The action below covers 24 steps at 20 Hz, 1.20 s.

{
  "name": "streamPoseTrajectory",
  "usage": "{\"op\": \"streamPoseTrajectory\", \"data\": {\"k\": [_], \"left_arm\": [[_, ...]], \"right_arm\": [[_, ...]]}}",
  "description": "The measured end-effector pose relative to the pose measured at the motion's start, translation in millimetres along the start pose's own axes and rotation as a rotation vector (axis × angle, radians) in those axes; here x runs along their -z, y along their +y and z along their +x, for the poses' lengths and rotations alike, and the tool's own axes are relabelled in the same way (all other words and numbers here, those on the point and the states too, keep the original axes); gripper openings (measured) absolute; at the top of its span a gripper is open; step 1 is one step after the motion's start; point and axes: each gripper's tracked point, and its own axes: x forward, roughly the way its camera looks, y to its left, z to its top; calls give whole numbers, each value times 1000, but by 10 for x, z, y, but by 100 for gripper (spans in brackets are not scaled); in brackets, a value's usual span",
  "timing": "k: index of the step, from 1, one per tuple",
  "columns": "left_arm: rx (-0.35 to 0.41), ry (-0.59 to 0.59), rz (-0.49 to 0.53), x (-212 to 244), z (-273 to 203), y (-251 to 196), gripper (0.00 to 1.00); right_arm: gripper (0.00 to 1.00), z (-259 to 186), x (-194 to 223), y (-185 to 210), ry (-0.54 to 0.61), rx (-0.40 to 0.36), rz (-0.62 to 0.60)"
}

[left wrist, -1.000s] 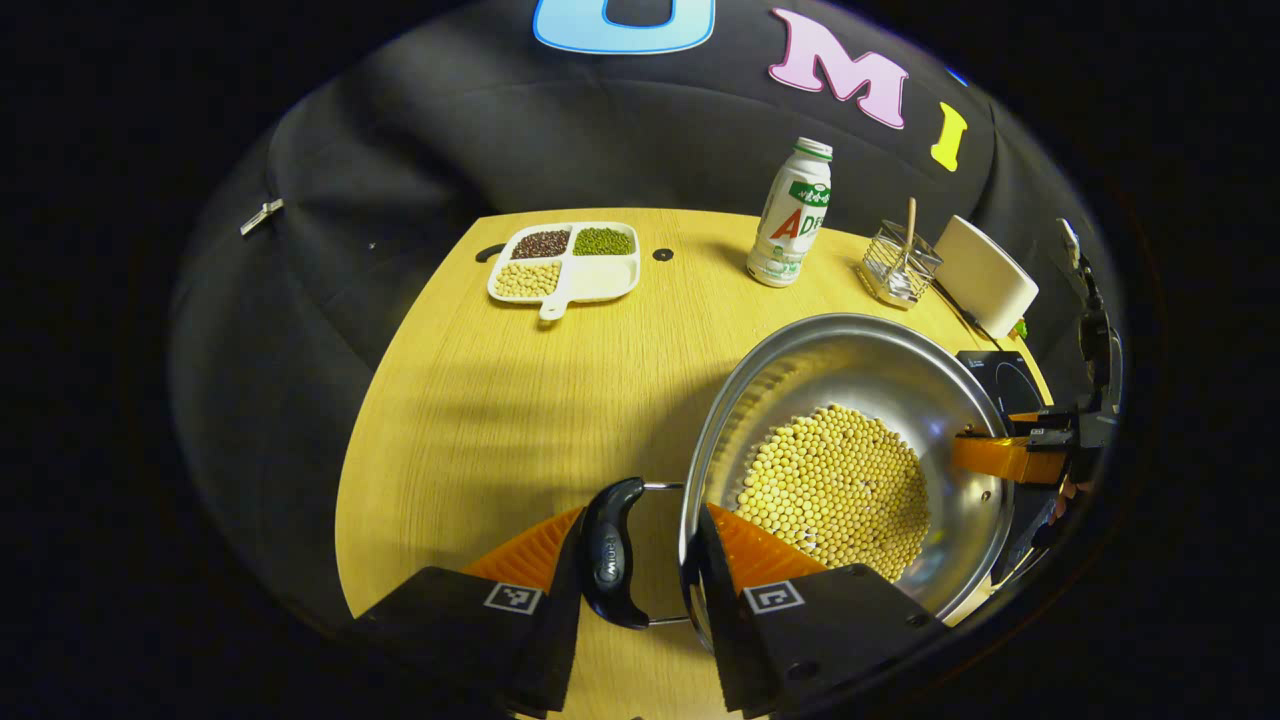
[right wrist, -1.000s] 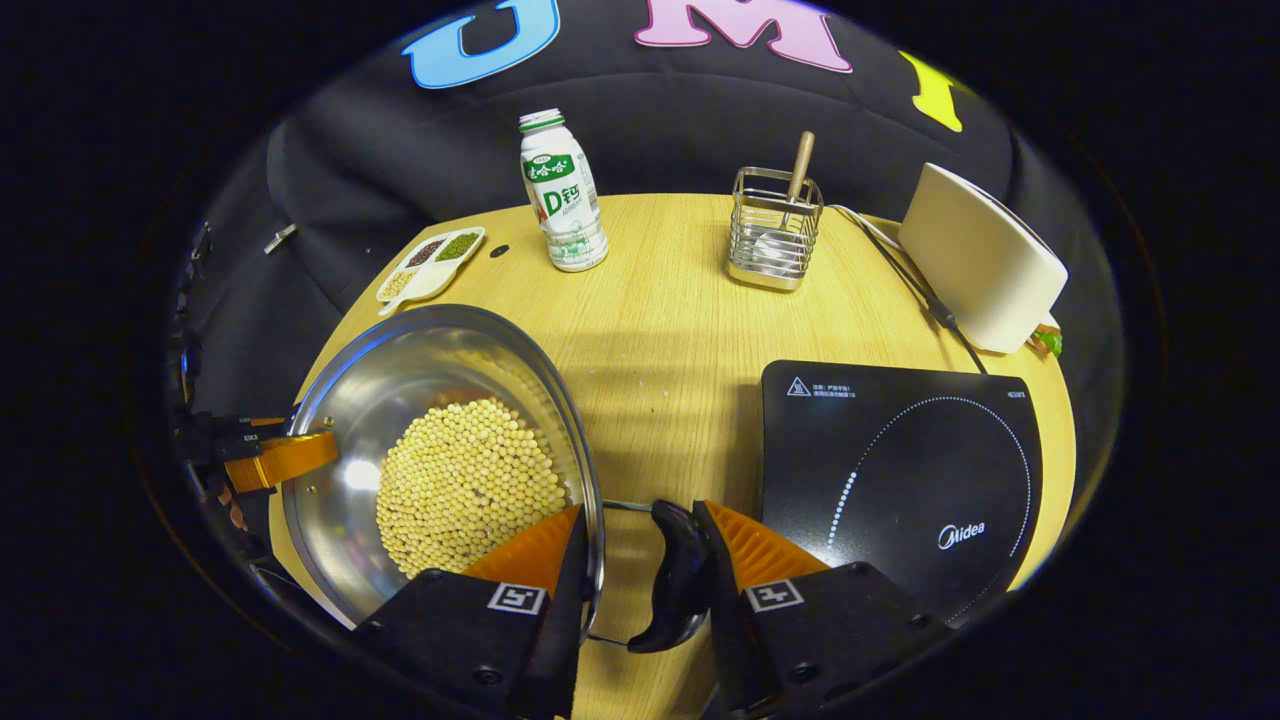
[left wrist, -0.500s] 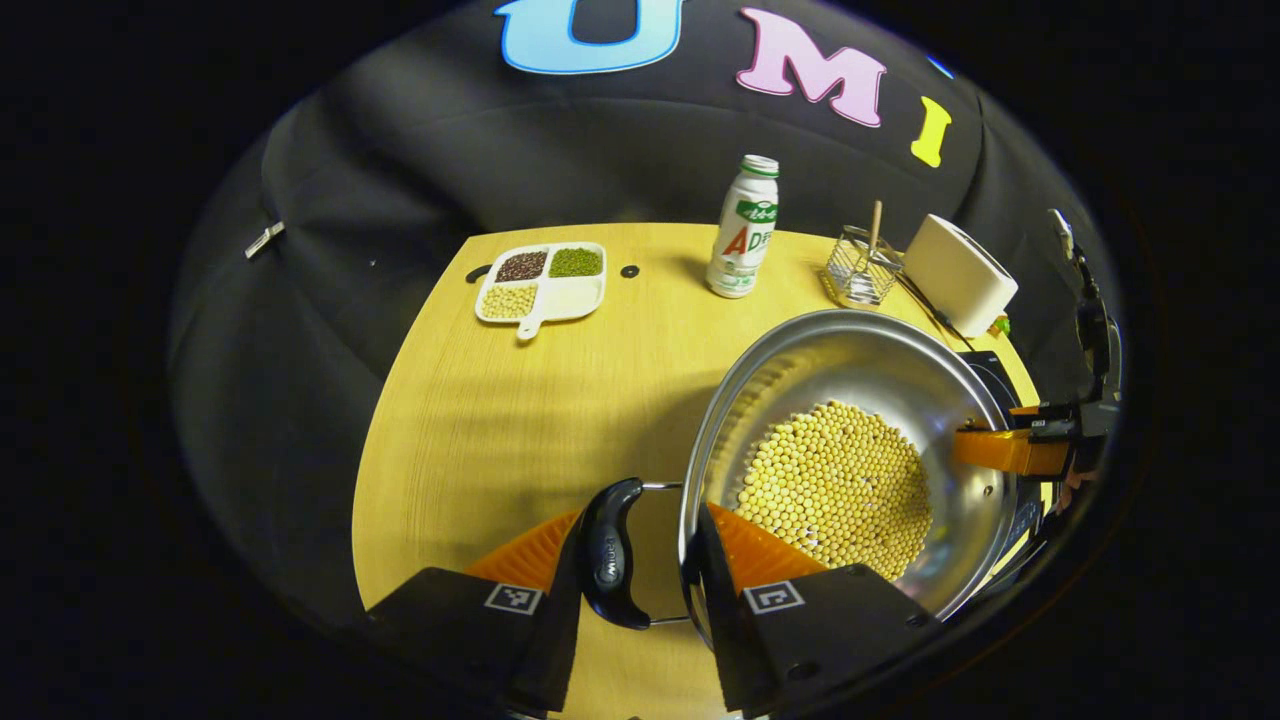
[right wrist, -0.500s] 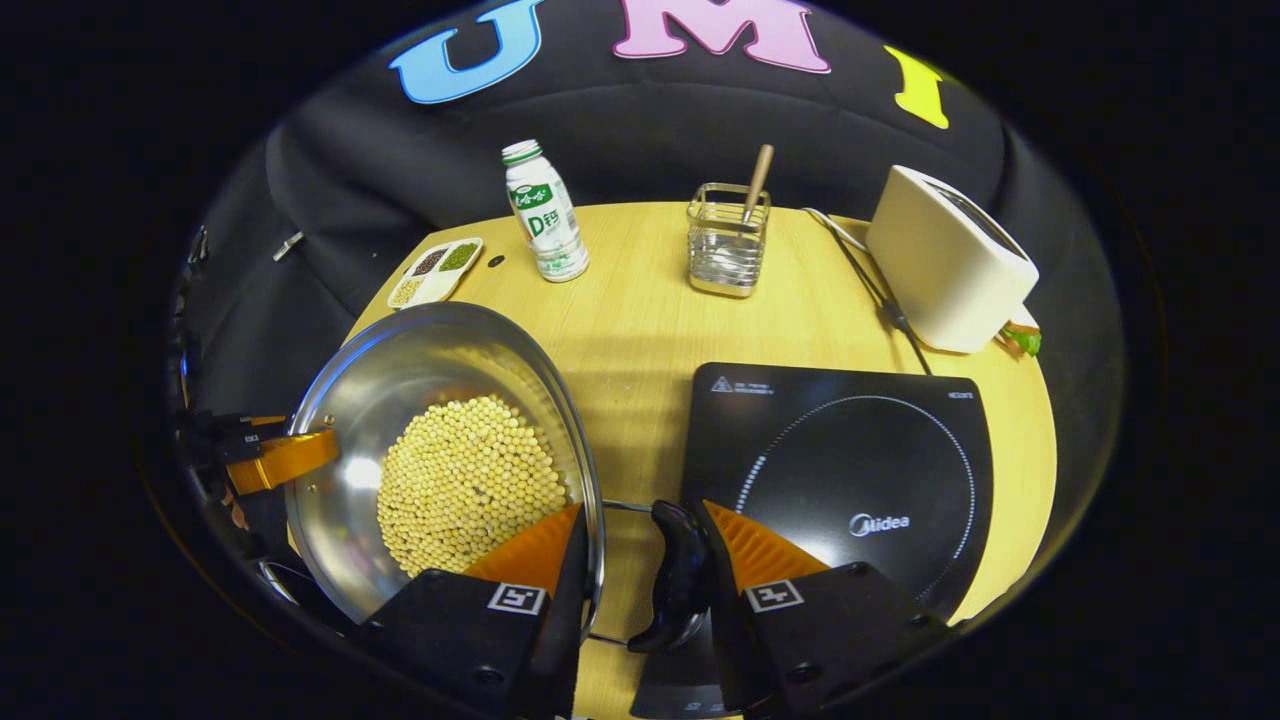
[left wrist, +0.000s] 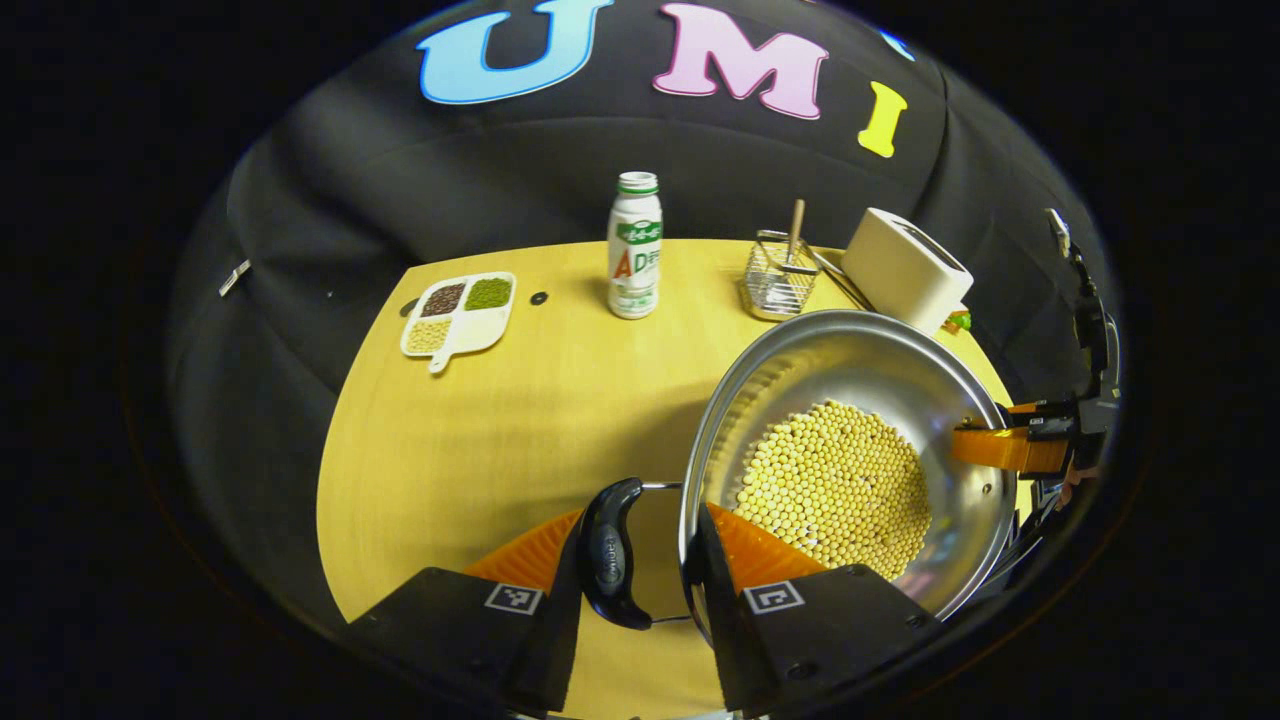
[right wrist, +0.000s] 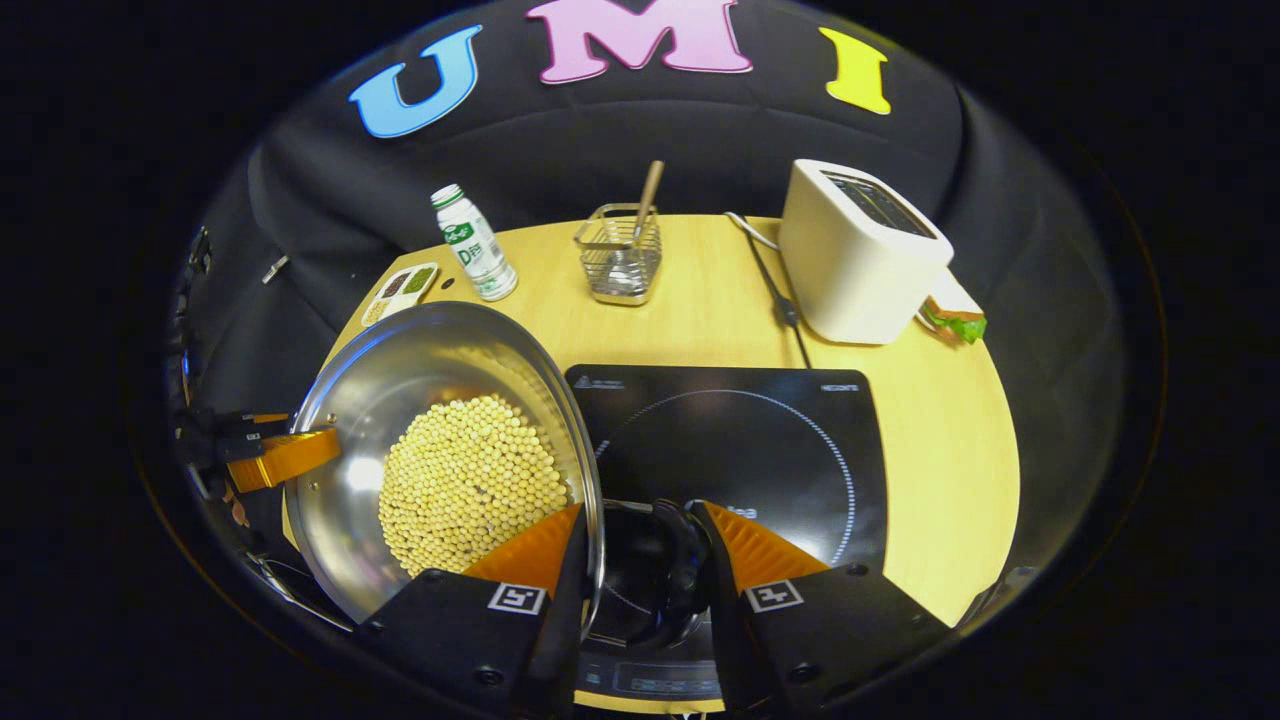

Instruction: First push the handle of the pot to place it horizontally, then grasp the pot with both hands and set it on the induction cooktop.

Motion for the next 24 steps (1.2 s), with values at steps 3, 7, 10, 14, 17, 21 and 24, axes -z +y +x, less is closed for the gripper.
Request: {"op": "streamPoseTrajectory", "data": {"k": [3,7,10,14,17,21,24], "left_arm": [[16,-1,15,-64,64,-345,58],[39,11,32,-129,184,-764,58],[52,18,46,-191,283,-1041,58],[60,27,55,-270,422,-1330,58],[66,30,57,-322,543,-1501,58],[63,40,62,-352,653,-1599,58],[60,50,64,-374,724,-1637,58]], "right_arm": [[57,-73,7,-336,-2,15,14],[57,-110,26,-753,6,27,34],[57,-104,15,-1043,8,37,45],[57,-64,6,-1358,17,44,54],[57,-36,-10,-1558,22,47,57],[57,54,-2,-1699,33,44,65],[57,129,9,-1730,46,42,69]]}}
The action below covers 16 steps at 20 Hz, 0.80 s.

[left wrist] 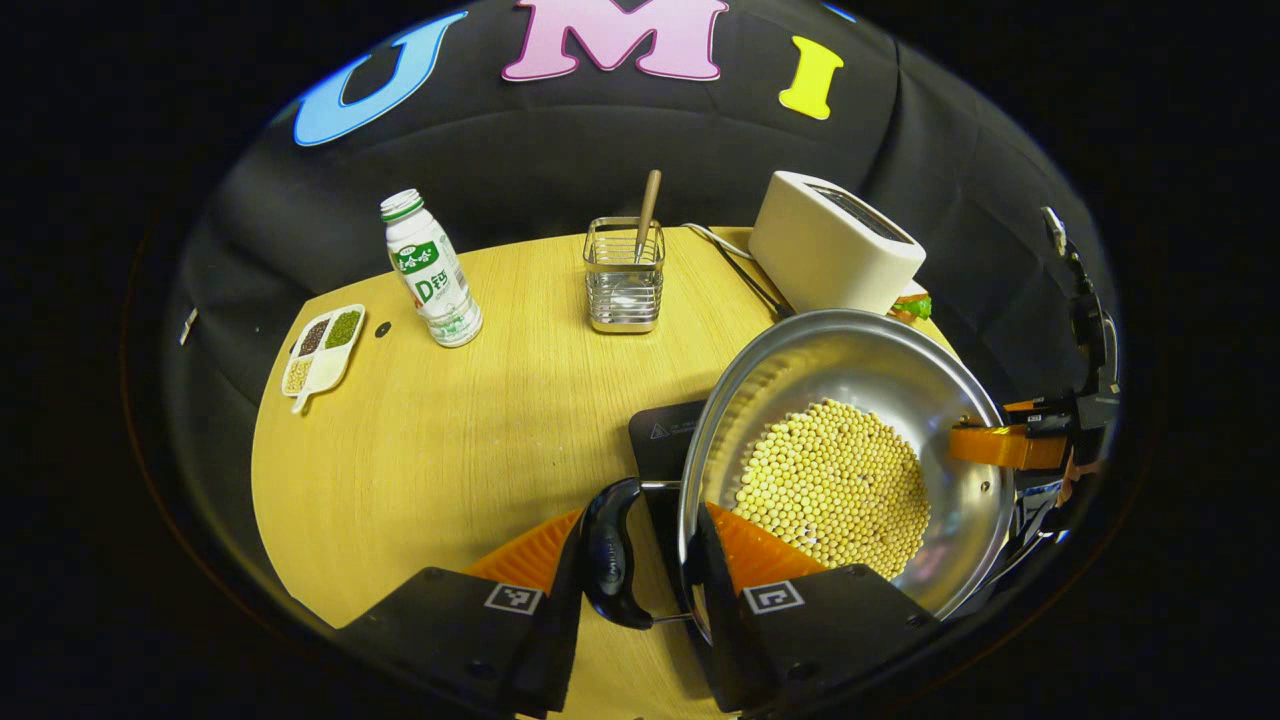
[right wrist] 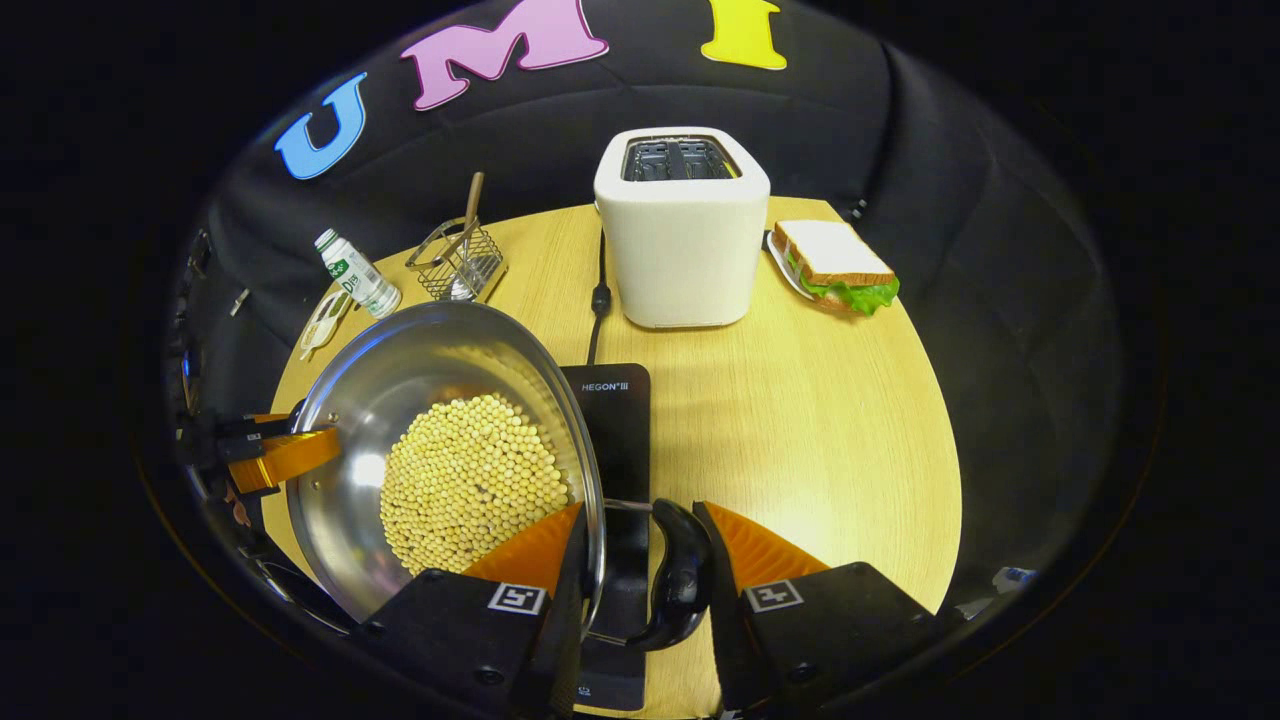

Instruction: First push the handle of the pot to place it horizontally, then grasp the pot with both hands and set it on the induction cooktop.

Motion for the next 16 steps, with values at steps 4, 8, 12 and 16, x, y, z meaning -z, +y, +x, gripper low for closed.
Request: {"op": "streamPoseTrajectory", "data": {"k": [4,8,12,16], "left_arm": [[-5,7,-3,-1,35,-4,58],[-1,3,-14,-1,22,24,60],[-3,5,-14,16,11,23,59],[2,11,-25,41,12,71,59]], "right_arm": [[57,56,-12,-9,10,-5,1],[53,65,-36,11,5,-6,1],[57,74,-45,13,6,-11,2],[57,74,-47,14,6,-17,1]]}}
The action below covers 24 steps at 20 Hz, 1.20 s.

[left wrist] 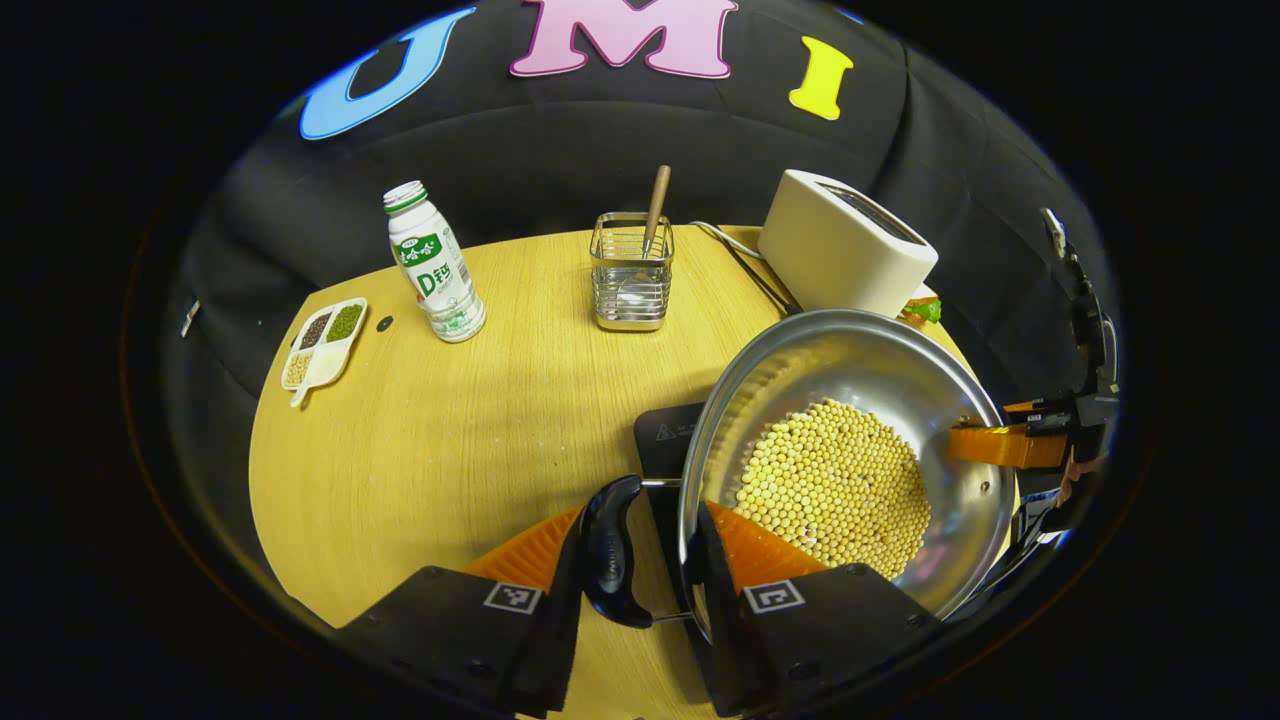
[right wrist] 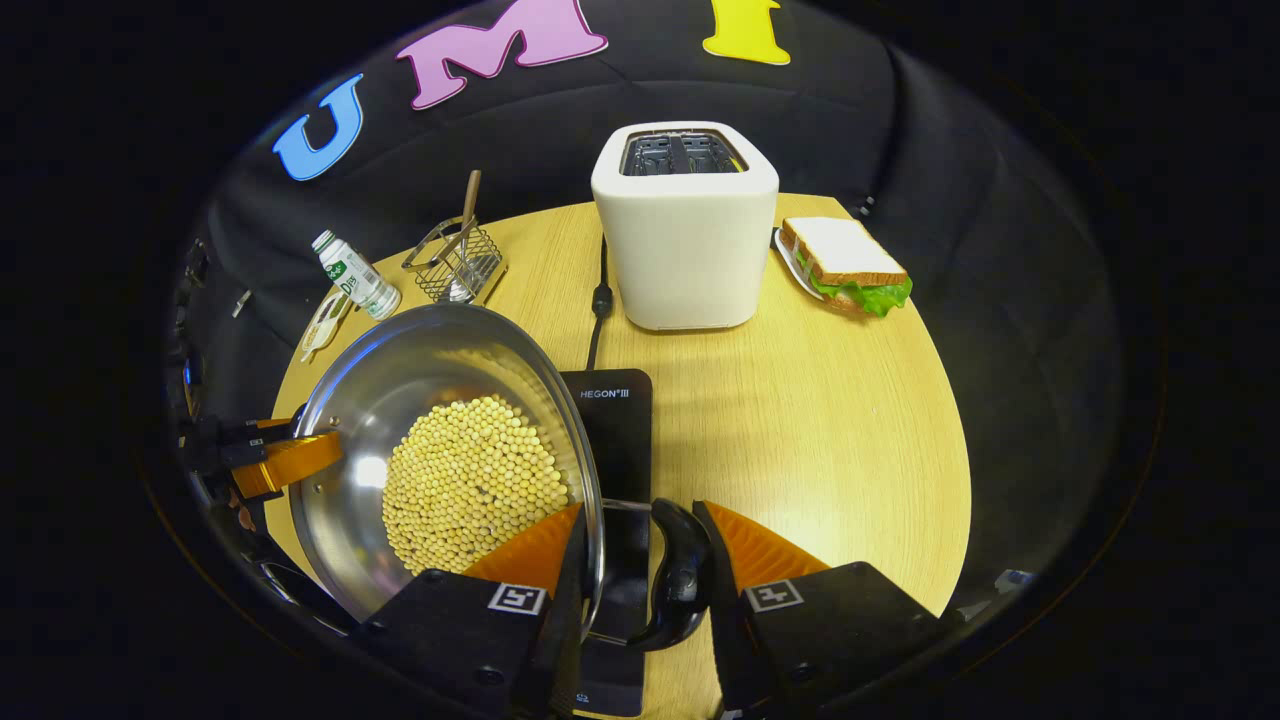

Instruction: First push the handle of the pot to place it horizontally, then grasp the pot with both hands and set it on the induction cooktop.

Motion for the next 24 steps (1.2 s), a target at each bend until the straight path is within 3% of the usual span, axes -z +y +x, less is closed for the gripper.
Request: {"op": "streamPoseTrajectory", "data": {"k": [8,9,11,12,13,24], "left_arm": [[-5,12,12,12,-1,38,65],[-13,17,18,23,6,41,75],[-37,18,21,39,15,71,93],[-30,16,17,48,-4,47,93],[-22,8,7,36,-19,20,93],[-40,-135,56,-242,-473,-44,95]], "right_arm": [[64,-9,10,-8,-7,-13,3],[65,-1,20,-14,-6,-12,0],[82,-10,28,-57,-13,5,-15],[98,-12,15,-77,-25,13,-22],[100,-37,-4,-75,-36,13,-26],[99,-509,-219,41,-205,19,-28]]}}
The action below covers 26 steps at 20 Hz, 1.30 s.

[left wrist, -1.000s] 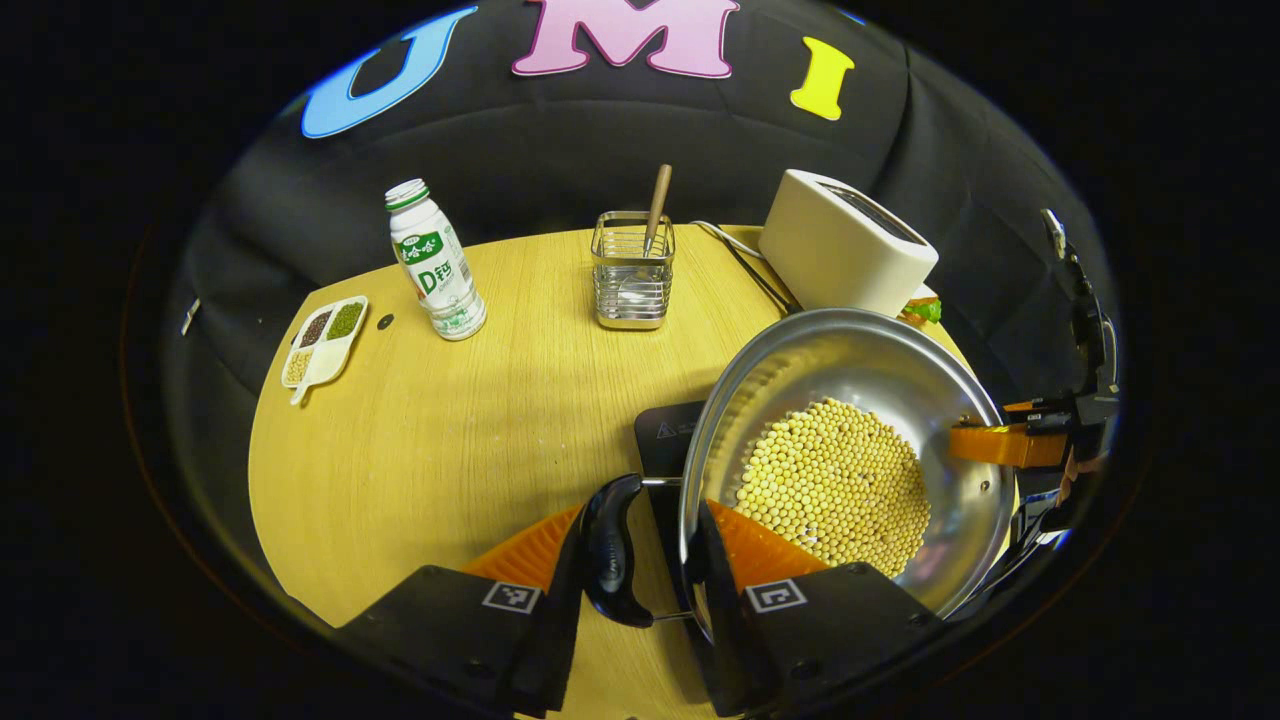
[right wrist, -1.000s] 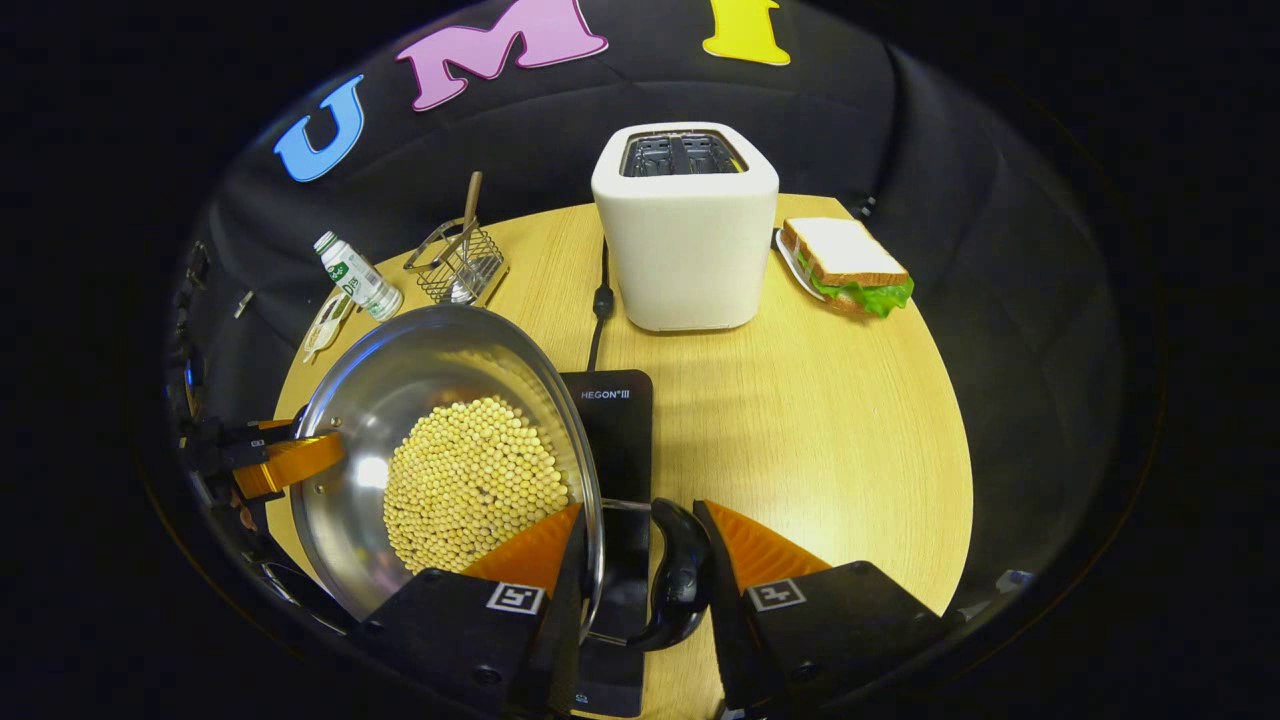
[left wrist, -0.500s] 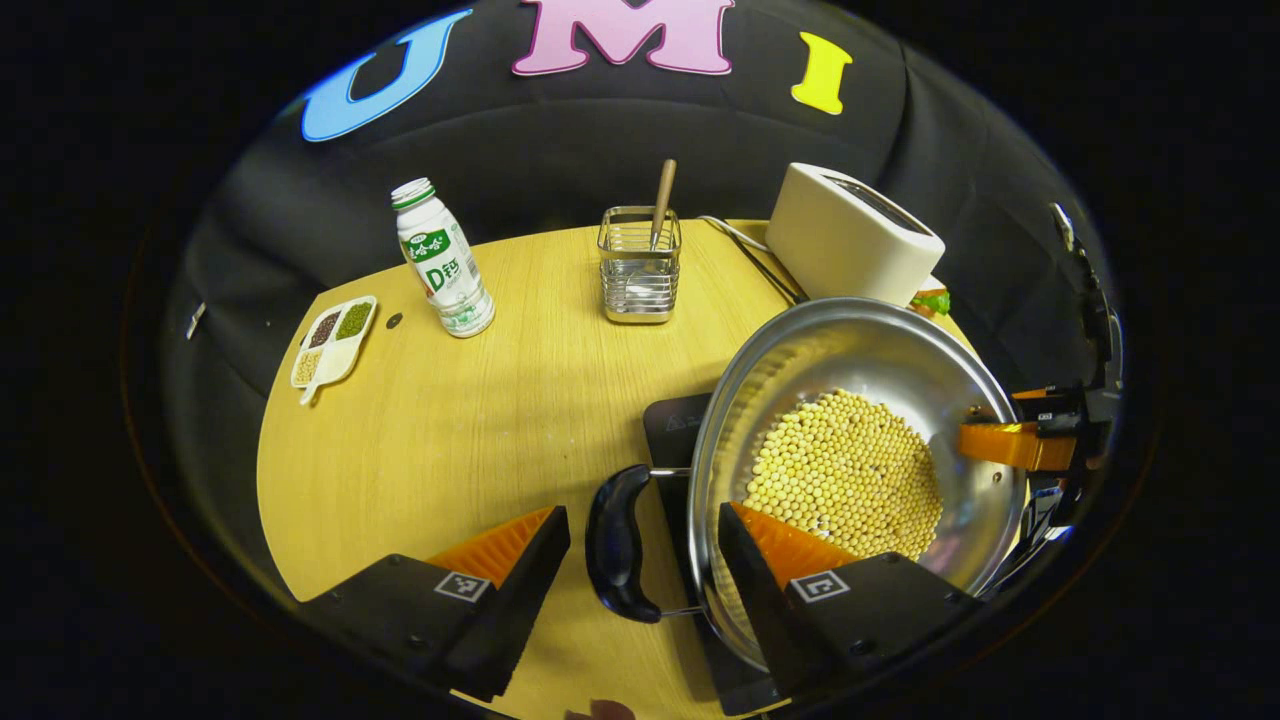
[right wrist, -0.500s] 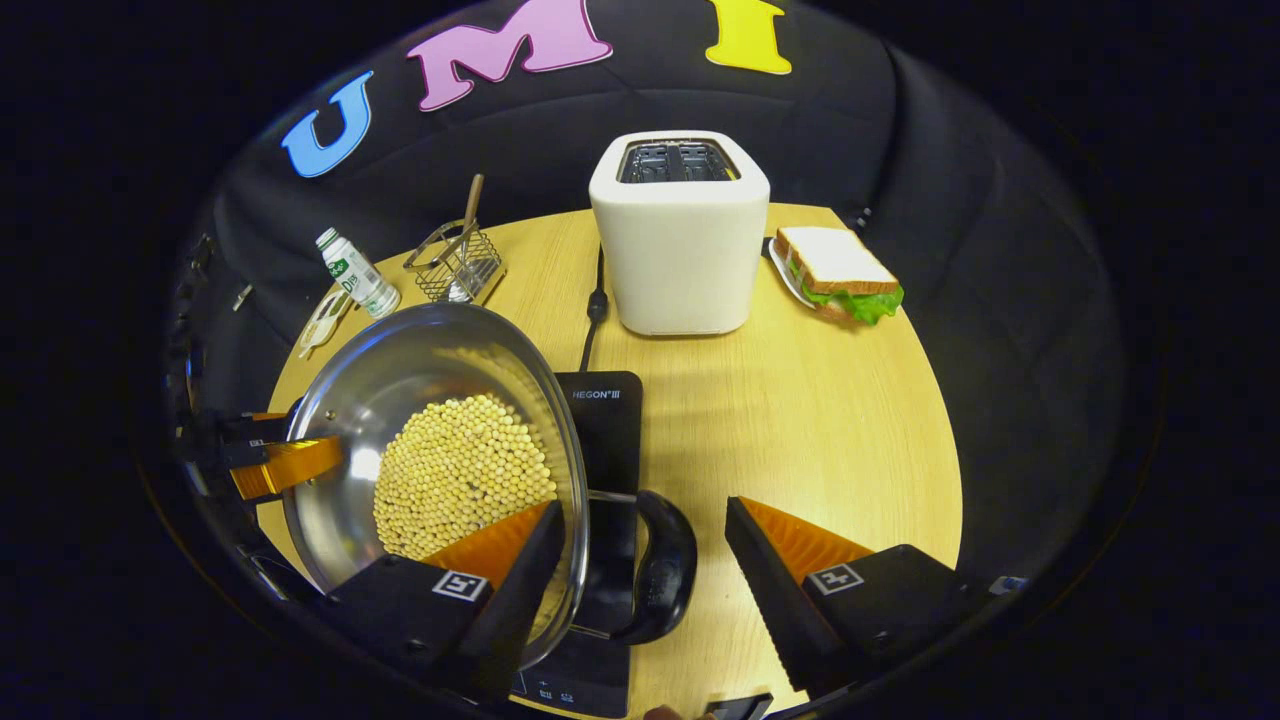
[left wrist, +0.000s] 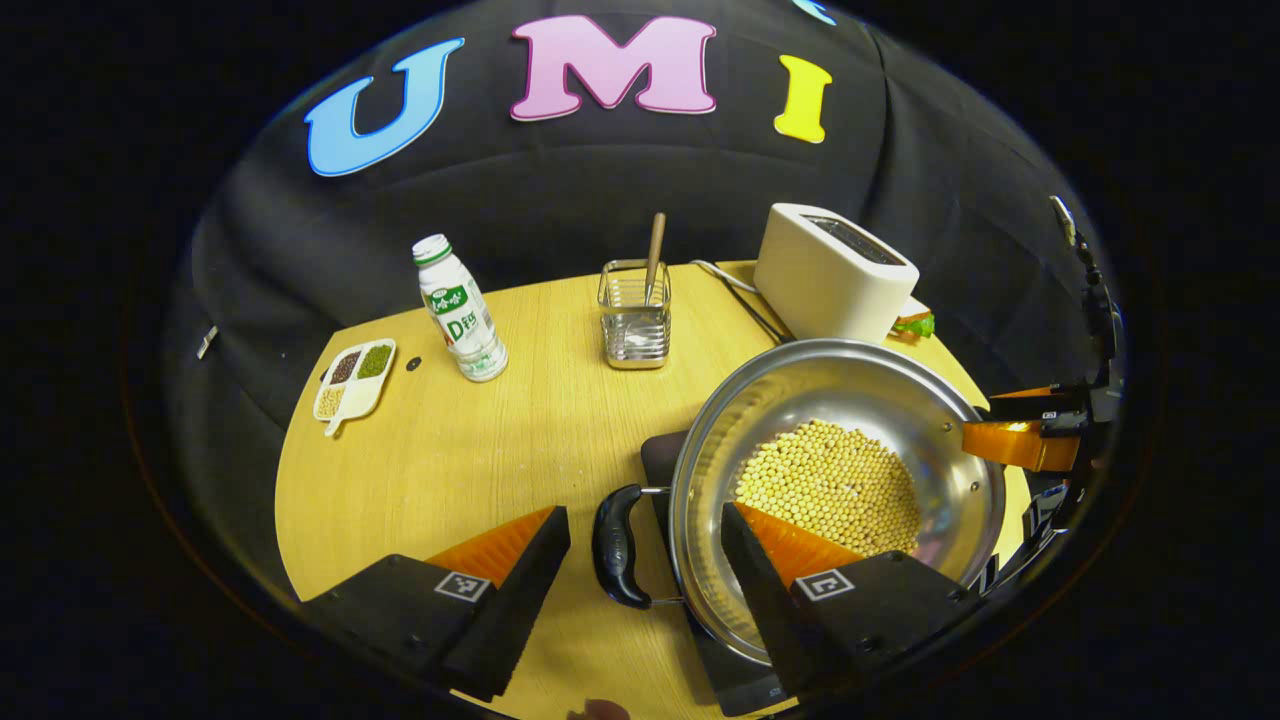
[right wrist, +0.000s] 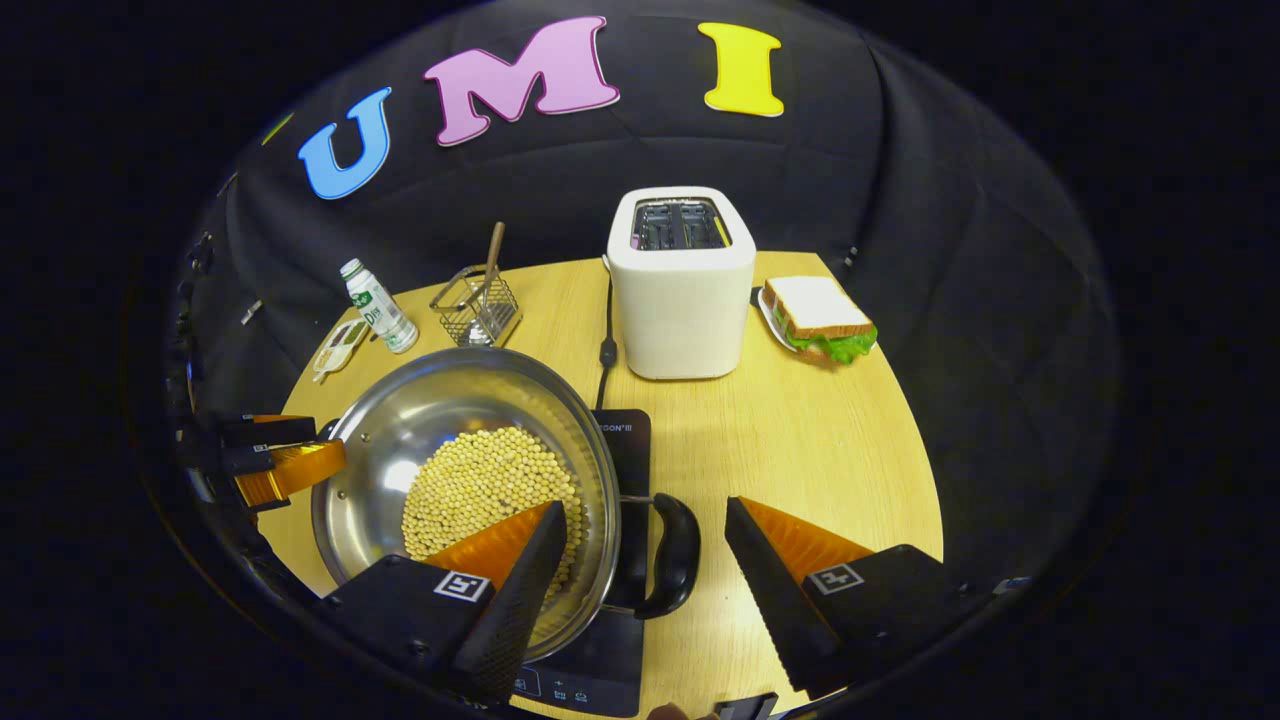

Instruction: First push the handle of the pot to place it horizontally, then grasp the pot with both hands and set it on the induction cooktop.

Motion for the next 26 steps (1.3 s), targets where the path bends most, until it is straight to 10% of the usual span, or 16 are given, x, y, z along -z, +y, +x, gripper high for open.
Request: {"op": "streamPoseTrajectory", "data": {"k": [26], "left_arm": [[-88,-661,-103,-918,-2742,250,95]], "right_arm": [[99,-2564,-1233,778,-724,-24,-67]]}}
